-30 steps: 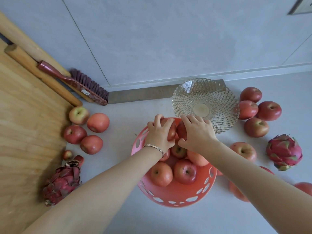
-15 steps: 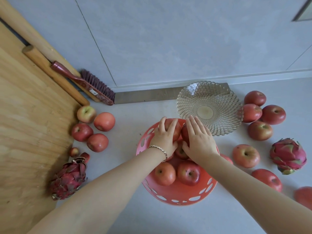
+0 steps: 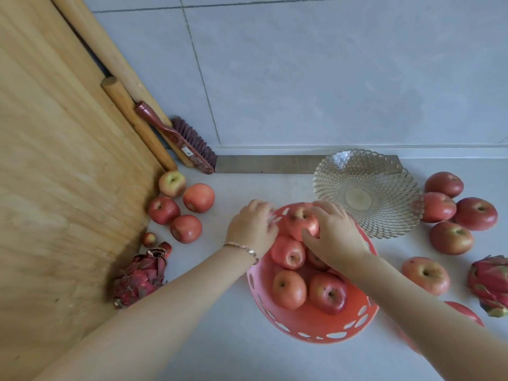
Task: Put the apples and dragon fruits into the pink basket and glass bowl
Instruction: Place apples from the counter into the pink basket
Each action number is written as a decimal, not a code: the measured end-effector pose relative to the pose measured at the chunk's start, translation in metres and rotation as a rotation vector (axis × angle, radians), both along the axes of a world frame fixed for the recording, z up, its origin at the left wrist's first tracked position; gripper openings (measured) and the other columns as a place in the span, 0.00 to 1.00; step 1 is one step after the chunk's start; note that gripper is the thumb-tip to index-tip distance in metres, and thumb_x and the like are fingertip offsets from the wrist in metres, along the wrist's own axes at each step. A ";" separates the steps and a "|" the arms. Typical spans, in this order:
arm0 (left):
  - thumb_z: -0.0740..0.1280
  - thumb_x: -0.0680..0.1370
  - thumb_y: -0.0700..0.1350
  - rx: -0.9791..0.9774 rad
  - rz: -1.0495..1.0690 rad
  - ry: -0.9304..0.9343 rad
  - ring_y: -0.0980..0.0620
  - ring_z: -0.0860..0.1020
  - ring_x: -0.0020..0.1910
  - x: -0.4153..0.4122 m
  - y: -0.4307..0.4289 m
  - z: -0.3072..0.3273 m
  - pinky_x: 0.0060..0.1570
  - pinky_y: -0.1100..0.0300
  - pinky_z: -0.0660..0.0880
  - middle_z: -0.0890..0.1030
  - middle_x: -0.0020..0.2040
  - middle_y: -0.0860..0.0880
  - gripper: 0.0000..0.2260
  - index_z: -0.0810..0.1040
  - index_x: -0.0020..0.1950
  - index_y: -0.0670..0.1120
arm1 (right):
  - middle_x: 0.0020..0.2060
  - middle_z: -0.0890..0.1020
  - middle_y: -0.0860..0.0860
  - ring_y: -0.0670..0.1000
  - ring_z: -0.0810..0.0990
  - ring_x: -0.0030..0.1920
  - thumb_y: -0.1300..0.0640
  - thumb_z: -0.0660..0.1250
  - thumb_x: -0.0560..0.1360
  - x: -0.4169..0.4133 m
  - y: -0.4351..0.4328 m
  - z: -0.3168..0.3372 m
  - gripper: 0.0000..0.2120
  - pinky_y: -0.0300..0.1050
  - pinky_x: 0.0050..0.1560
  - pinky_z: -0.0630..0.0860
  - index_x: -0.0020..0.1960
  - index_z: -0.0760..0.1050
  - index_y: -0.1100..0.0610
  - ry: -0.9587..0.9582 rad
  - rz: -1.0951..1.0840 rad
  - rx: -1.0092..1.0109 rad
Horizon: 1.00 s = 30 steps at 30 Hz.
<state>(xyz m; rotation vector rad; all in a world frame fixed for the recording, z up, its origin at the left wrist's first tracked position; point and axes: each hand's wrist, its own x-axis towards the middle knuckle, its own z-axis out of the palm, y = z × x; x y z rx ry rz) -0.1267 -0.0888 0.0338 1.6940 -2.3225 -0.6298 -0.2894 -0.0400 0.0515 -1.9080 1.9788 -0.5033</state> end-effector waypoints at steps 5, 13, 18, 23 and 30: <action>0.66 0.72 0.48 0.093 0.254 -0.308 0.41 0.71 0.61 0.091 -0.008 -0.026 0.55 0.51 0.72 0.70 0.64 0.43 0.20 0.70 0.63 0.47 | 0.53 0.79 0.51 0.51 0.75 0.57 0.59 0.67 0.71 0.041 -0.018 0.007 0.13 0.35 0.57 0.65 0.55 0.78 0.53 -0.354 0.003 0.118; 0.69 0.72 0.49 0.275 0.467 -0.285 0.35 0.71 0.59 0.133 -0.037 -0.066 0.57 0.48 0.71 0.61 0.66 0.41 0.31 0.59 0.72 0.54 | 0.56 0.78 0.51 0.51 0.75 0.57 0.57 0.65 0.73 0.080 -0.034 0.000 0.13 0.35 0.55 0.64 0.57 0.77 0.53 -0.268 0.170 0.249; 0.72 0.65 0.49 0.312 0.529 -0.084 0.36 0.74 0.52 0.138 -0.048 -0.059 0.51 0.53 0.73 0.64 0.55 0.44 0.30 0.67 0.65 0.57 | 0.66 0.68 0.55 0.56 0.68 0.65 0.58 0.65 0.72 0.125 -0.096 -0.016 0.21 0.46 0.65 0.66 0.65 0.69 0.54 -0.097 0.314 0.308; 0.73 0.63 0.51 0.210 0.511 -0.001 0.38 0.73 0.54 0.146 -0.063 -0.029 0.52 0.55 0.71 0.62 0.52 0.48 0.29 0.69 0.62 0.58 | 0.73 0.55 0.55 0.60 0.57 0.71 0.55 0.71 0.68 0.187 -0.169 -0.040 0.38 0.56 0.66 0.64 0.72 0.56 0.48 0.218 0.479 0.285; 0.74 0.61 0.53 0.169 0.502 -0.017 0.40 0.73 0.54 0.166 -0.083 -0.020 0.53 0.52 0.74 0.64 0.52 0.47 0.31 0.68 0.62 0.57 | 0.68 0.62 0.54 0.60 0.65 0.65 0.57 0.68 0.72 0.212 -0.191 -0.079 0.34 0.52 0.56 0.72 0.72 0.54 0.51 0.439 0.593 0.276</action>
